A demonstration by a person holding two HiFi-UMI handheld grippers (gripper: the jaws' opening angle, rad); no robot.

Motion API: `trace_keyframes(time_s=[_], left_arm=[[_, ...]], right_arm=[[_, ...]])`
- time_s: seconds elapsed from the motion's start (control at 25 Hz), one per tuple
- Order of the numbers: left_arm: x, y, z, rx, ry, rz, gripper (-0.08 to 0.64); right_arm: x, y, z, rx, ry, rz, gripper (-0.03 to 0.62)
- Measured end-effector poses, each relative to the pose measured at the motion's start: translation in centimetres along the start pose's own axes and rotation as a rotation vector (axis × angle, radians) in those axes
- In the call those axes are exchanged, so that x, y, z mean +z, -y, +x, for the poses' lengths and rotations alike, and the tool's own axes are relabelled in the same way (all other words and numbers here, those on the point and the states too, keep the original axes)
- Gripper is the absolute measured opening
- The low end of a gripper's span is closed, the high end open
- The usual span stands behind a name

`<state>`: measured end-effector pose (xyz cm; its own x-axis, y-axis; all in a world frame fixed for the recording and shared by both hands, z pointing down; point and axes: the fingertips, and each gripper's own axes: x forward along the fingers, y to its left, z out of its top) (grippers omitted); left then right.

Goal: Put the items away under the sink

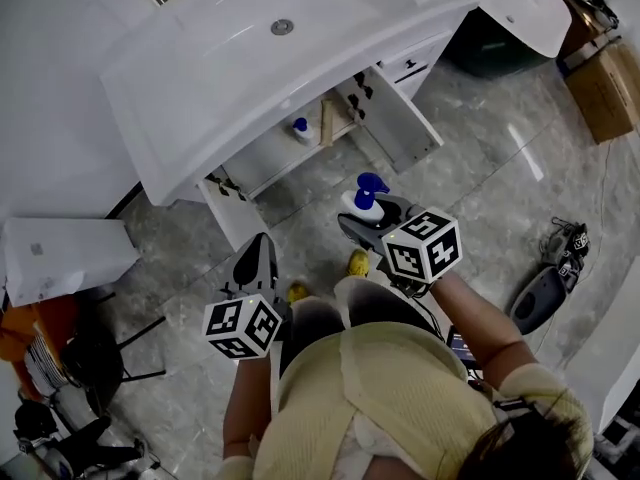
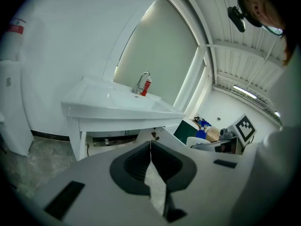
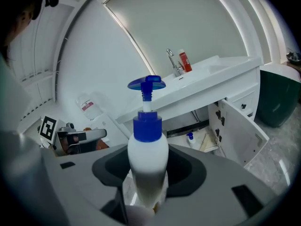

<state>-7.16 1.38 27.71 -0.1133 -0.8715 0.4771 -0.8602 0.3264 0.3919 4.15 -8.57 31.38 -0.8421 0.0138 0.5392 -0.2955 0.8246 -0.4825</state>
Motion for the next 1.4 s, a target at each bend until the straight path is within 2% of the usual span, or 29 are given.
trace_keyframes(time_s=[0.2,0.48,0.88,1.0,1.16,1.32,1.4], left_arm=[[-1.3,-1.5,0.3,0.075,0.007,-0.007,0.038],[-2.5,-2.4,2.8,0.104,0.011,-0.034,0.038],[-4.9,-2.8,9.2,0.051,-0.023,-0.048,0.038],[-5.9,-2.5,11.1,0.040,-0.033,-0.055,0.038],[-7.3,-2.8,13.4,0.045,-0.048,-0.049,0.038],[-8.4,-3.9,15.5,0.061,-0.054,-0.021,0.038],[-9.1,-4.7,16.4,0.070,-0.060,-0.034,0.038]], right_arm=[[-0.5,1.4,2.2,0.036,-0.048,-0.035,0.216],[-1.6,2.9,5.4,0.048,-0.094,-0.034,0.216],[-3.1,5.1,11.3,0.021,-0.123,-0.036,0.216],[-3.8,6.4,12.6,0.002,-0.125,-0.010,0.216],[-4.5,8.0,13.9,-0.010,-0.117,0.024,0.216],[-5.5,9.6,15.9,-0.025,-0.121,0.021,0.216],[-6.0,10.3,17.1,-0.032,-0.121,0.017,0.216]])
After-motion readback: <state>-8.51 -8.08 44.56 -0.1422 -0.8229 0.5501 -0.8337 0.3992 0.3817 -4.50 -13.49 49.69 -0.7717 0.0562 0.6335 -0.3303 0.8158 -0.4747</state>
